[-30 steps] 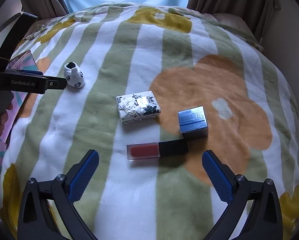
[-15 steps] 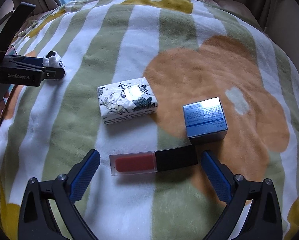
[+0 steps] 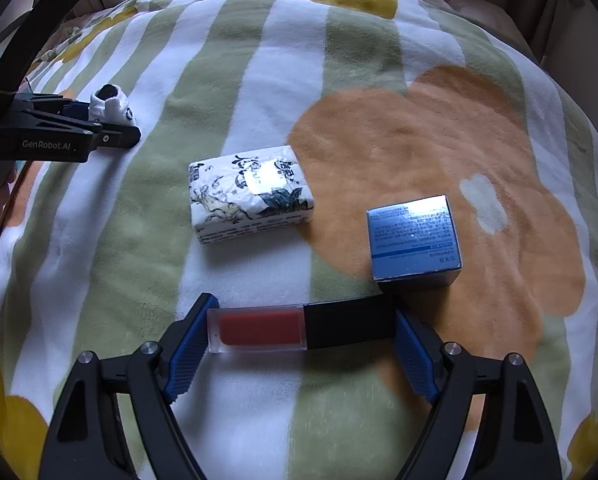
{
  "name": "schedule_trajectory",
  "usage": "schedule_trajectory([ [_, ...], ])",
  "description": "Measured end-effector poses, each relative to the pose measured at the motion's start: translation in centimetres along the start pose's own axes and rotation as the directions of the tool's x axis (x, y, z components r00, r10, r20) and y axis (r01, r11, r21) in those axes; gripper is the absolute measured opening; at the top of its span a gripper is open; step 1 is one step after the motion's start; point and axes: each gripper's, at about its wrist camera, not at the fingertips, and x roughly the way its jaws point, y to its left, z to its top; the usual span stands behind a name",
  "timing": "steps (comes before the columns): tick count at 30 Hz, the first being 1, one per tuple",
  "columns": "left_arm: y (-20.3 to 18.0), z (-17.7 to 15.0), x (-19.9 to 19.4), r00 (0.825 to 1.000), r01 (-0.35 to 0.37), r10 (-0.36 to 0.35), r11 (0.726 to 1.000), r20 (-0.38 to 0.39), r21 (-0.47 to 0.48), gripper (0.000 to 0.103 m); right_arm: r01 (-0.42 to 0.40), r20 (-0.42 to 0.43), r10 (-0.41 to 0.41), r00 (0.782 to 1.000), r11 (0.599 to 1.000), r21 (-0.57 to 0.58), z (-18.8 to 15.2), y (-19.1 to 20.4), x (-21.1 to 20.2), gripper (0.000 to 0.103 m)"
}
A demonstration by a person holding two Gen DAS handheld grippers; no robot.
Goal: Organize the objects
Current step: 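Grasp the white sock with left tool while right tool grasps the red lipstick, then carry the sock with left tool while right tool carries the lipstick to the box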
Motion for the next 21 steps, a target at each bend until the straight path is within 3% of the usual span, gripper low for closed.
schedule_trajectory([
  [6,-0.2,1.1,-2.9,0.999,0.003,-0.003,1.000,0.040,-0.010,0.063,0.002,0.008,-0.002,1.000,1.000,0.015,0.3,0.0,-1.8,0.081],
  [14,0.1,2.6,-10.6,0.992,0.004,0.000,1.000,0.128,-0.030,0.063,0.018,0.059,-0.019,0.998,1.000,0.015,2.2,1.8,-7.8,0.081],
  [21,1.0,2.1,-18.0,0.984,-0.012,0.025,0.997,0.178,-0.072,0.063,0.011,0.107,-0.012,0.994,1.000,0.012,6.4,2.9,-13.1,0.081],
])
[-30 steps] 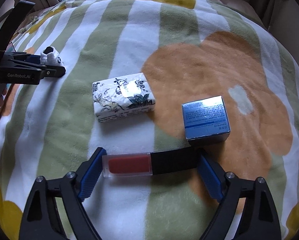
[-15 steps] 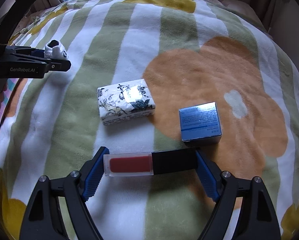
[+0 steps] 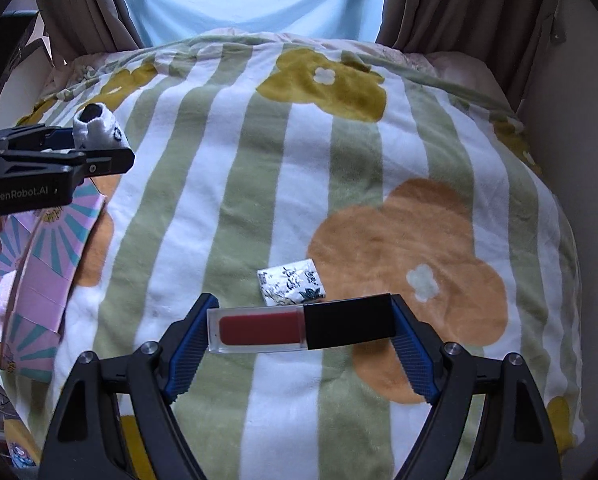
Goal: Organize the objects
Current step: 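Carry the sock with left tool while right tool carries the lipstick to the box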
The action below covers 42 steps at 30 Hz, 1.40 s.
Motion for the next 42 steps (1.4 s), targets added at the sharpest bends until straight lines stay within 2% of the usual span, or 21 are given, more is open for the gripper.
schedule_trajectory([
  [6,2.1,-0.7,-5.9,0.999,-0.040,0.042,0.997,0.031,-0.064,0.063,-0.024,0.035,0.023,0.999,1.000,0.017,3.0,2.7,-4.0,0.081],
  [7,2.4,-1.0,-6.7,0.999,-0.036,0.037,0.998,0.033,-0.052,0.063,-0.032,0.040,0.031,0.999,0.999,0.024,3.4,3.1,-4.6,0.081],
  [14,5.5,-4.9,-11.3,0.994,-0.112,0.113,0.982,0.001,-0.152,0.063,-0.051,0.049,0.048,0.998,0.997,0.061,5.4,6.6,-7.6,0.081],
  [18,6.9,-7.8,-12.7,0.987,-0.163,0.161,0.958,-0.030,-0.234,0.063,-0.058,0.024,0.055,0.998,0.993,0.100,5.7,8.3,-8.6,0.081],
  [22,7.7,-10.0,-13.6,0.990,-0.144,0.137,0.937,-0.044,-0.318,0.063,-0.053,0.003,0.053,0.999,0.992,0.118,5.0,9.6,-9.3,0.081],
  [26,7.9,-10.5,-14.2,0.988,-0.152,0.144,0.938,-0.046,-0.310,0.063,-0.057,-0.001,0.057,0.998,0.994,0.094,4.5,10.7,-10.0,0.081],
  [29,8.6,-10.5,-15.0,0.989,-0.149,0.145,0.927,-0.036,-0.343,0.063,-0.058,0.006,0.058,0.998,0.995,0.075,4.6,11.5,-10.4,0.081],
  [37,10.1,-10.9,-16.9,0.984,-0.171,0.177,0.917,-0.016,-0.361,0.063,-0.081,0.033,0.080,0.996,0.996,0.031,5.3,13.6,-11.6,0.081],
  [42,12.0,-12.2,-18.4,0.977,-0.202,0.212,0.891,-0.020,-0.406,0.063,-0.116,0.051,0.116,0.992,0.993,-0.016,6.3,15.5,-11.8,0.081],
])
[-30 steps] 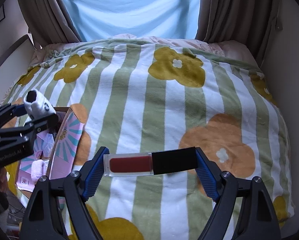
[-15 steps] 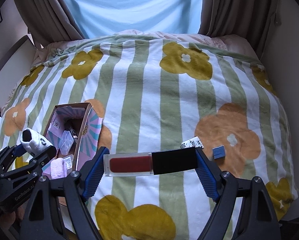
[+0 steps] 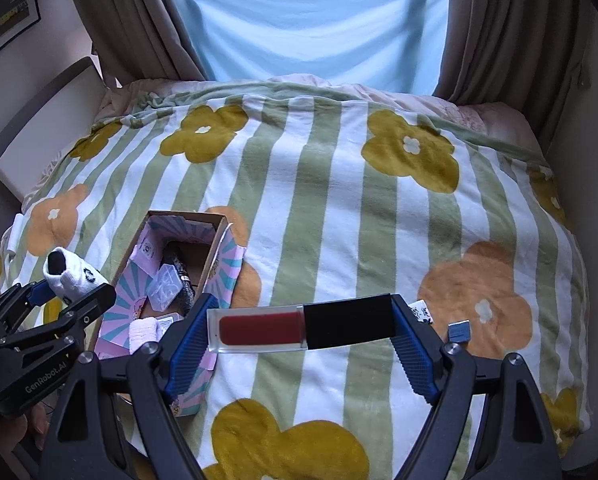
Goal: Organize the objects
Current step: 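Carry the sock with left tool while right tool carries the lipstick to the box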
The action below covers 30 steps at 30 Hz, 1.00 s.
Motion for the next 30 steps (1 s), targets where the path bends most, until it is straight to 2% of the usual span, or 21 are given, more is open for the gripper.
schedule_trajectory([
  [6,3.8,-1.2,0.1,0.998,-0.064,0.062,0.993,-0.023,-0.099,0.063,-0.051,0.005,0.052,0.999,0.995,-0.087,1.9,3.2,1.0,0.081],
  [11,6.3,-2.5,0.4,0.993,-0.115,0.107,0.977,-0.051,-0.181,0.063,-0.096,-0.003,0.097,0.995,0.982,-0.163,3.6,5.7,2.5,0.081],
  [18,7.7,-4.8,2.2,0.983,-0.165,0.137,0.949,-0.120,-0.267,0.063,-0.163,-0.054,0.154,0.987,0.944,-0.287,5.9,9.2,6.1,0.081],
  [23,7.6,-6.7,4.5,0.974,-0.188,0.134,0.932,-0.185,-0.310,0.063,-0.203,-0.115,0.172,0.978,0.894,-0.399,6.7,11.8,9.7,0.081],
  [30,6.3,-9.6,8.8,0.954,-0.200,0.102,0.916,-0.282,-0.348,0.063,-0.248,-0.220,0.143,0.965,0.767,-0.592,5.4,15.4,16.0,0.081],
])
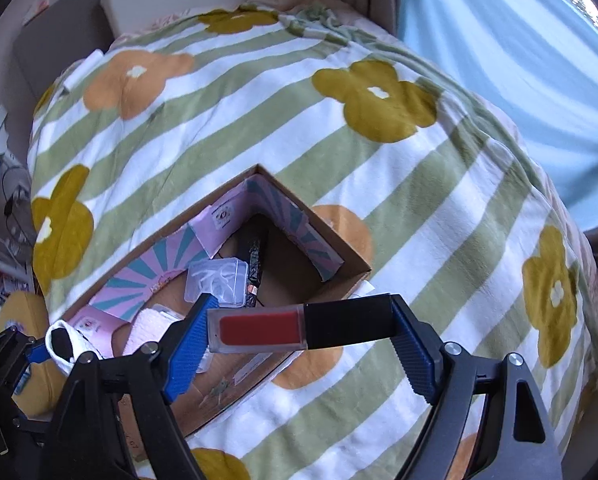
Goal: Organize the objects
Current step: 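Carry the sock with left tool while right tool carries the lipstick to the box, then lower the sock and lipstick into the cardboard box and open both tools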
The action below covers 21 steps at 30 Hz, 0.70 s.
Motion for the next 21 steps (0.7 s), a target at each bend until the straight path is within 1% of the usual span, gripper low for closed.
schedule_trajectory([
  [5,-0.8,-0.7,3.9,0.998,-0.001,-0.002,0.999,-0.070,-0.035,0.063,-0.026,-0.067,0.016,0.998,0.986,-0.162,-0.4,1.7,5.1,0.081],
  [8,-1.1,-0.9,5.8,0.995,-0.013,0.008,0.999,-0.097,-0.050,0.063,-0.036,-0.103,0.011,0.995,0.967,-0.251,-0.9,2.5,8.0,0.081],
  [10,-1.1,-1.0,6.4,0.995,-0.026,0.021,0.998,-0.102,-0.053,0.063,-0.046,-0.120,0.011,0.993,0.957,-0.288,-1.2,2.9,9.3,0.081],
  [14,-1.2,-1.0,6.7,0.994,-0.031,0.026,0.998,-0.102,-0.051,0.063,-0.071,-0.141,0.028,0.990,0.950,-0.303,-1.6,3.0,10.9,0.081],
  [19,-1.3,-1.0,6.9,0.993,-0.044,0.040,0.998,-0.108,-0.038,0.063,-0.093,-0.146,0.052,0.988,0.953,-0.290,-1.6,2.8,11.2,0.081],
  [21,-1.4,-0.9,7.0,0.992,-0.038,0.033,0.999,-0.118,-0.039,0.064,-0.103,-0.151,0.062,0.987,0.955,-0.279,-1.3,2.6,11.3,0.081],
])
